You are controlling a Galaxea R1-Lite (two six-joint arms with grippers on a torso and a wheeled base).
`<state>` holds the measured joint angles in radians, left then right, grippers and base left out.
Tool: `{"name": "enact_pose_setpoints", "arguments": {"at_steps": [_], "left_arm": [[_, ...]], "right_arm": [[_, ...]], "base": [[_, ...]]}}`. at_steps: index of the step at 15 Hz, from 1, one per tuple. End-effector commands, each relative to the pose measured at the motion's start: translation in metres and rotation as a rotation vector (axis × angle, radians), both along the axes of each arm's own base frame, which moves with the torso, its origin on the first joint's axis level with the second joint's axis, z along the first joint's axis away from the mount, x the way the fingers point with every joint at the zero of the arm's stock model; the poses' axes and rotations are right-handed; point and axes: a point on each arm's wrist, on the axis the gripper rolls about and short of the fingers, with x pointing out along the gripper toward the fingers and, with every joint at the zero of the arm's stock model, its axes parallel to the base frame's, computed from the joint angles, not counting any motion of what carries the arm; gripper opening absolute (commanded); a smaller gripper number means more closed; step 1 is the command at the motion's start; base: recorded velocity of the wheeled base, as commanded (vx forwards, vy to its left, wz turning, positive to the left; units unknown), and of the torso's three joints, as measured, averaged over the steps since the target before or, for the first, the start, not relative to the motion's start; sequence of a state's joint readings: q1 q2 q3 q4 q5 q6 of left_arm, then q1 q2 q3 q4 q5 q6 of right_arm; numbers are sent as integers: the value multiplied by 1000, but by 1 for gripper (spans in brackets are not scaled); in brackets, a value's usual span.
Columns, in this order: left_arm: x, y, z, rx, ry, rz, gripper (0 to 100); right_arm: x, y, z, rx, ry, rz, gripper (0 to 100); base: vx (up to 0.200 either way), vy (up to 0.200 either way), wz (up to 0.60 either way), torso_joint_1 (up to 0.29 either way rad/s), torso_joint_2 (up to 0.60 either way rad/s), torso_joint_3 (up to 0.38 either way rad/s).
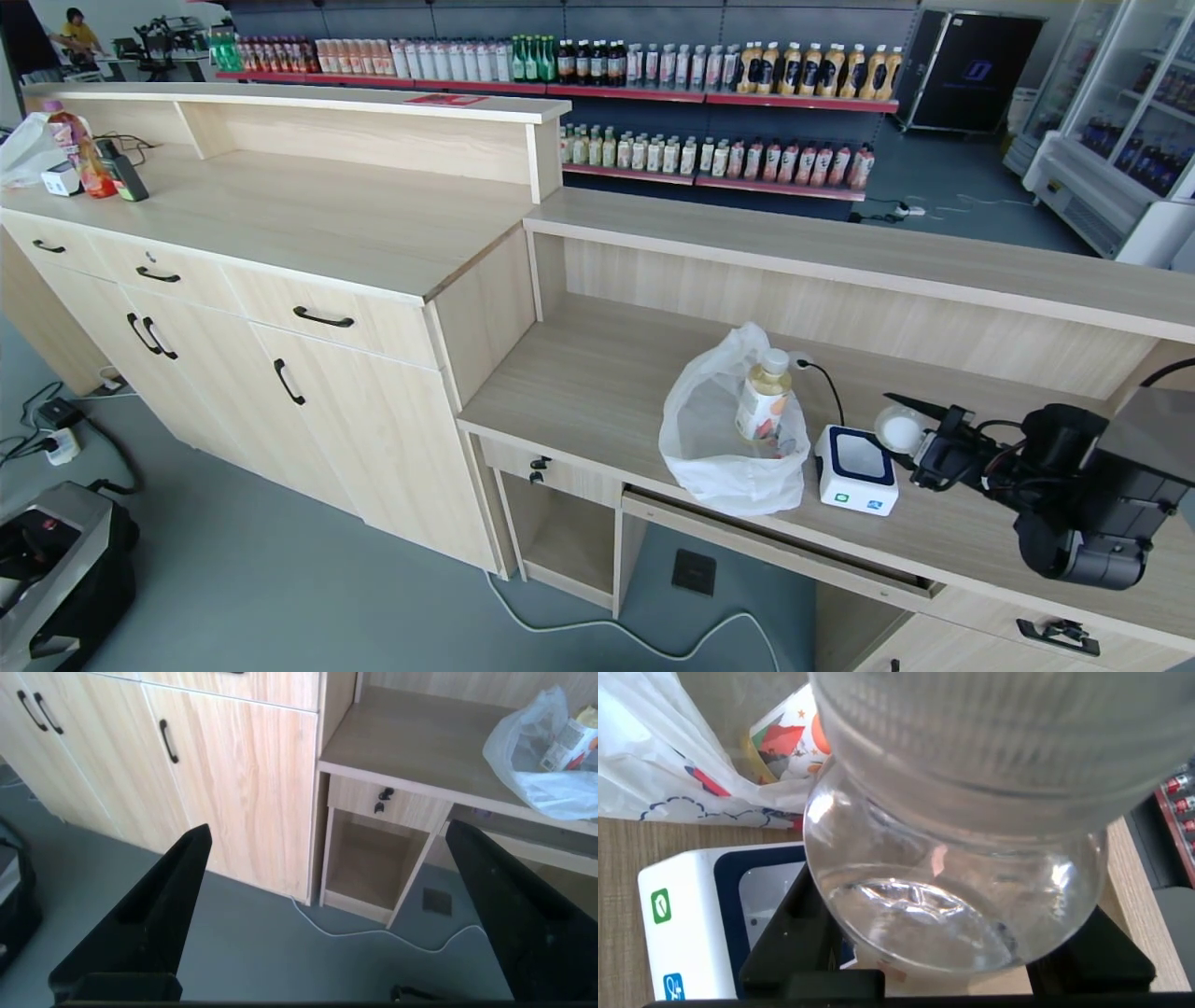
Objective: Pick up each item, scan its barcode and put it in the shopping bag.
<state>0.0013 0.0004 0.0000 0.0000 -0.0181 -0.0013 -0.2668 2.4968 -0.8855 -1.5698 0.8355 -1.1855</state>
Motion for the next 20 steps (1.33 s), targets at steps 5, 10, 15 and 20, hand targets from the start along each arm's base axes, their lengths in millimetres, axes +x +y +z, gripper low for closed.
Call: {"name": "enact_pose_setpoints", "arguments": {"at_steps": [5, 10, 15, 20], "left_arm": [[0, 0, 0, 0, 0, 0, 100], [0, 0, 0, 0, 1, 1, 100], [0, 0, 0, 0, 1, 1, 100], [0, 0, 0, 0, 1, 1, 100]], "right_arm": [[9, 6, -1, 10, -13, 20, 0], [15, 10, -4, 29, -7, 33, 0], [16, 14, -7, 40, 5, 42, 0], [24, 16, -10, 54, 0, 48, 0]], "base": [[0, 0, 0, 0, 0, 0], [0, 0, 0, 0, 0, 0], [0, 0, 0, 0, 0, 0], [0, 0, 0, 0, 0, 0]]}}
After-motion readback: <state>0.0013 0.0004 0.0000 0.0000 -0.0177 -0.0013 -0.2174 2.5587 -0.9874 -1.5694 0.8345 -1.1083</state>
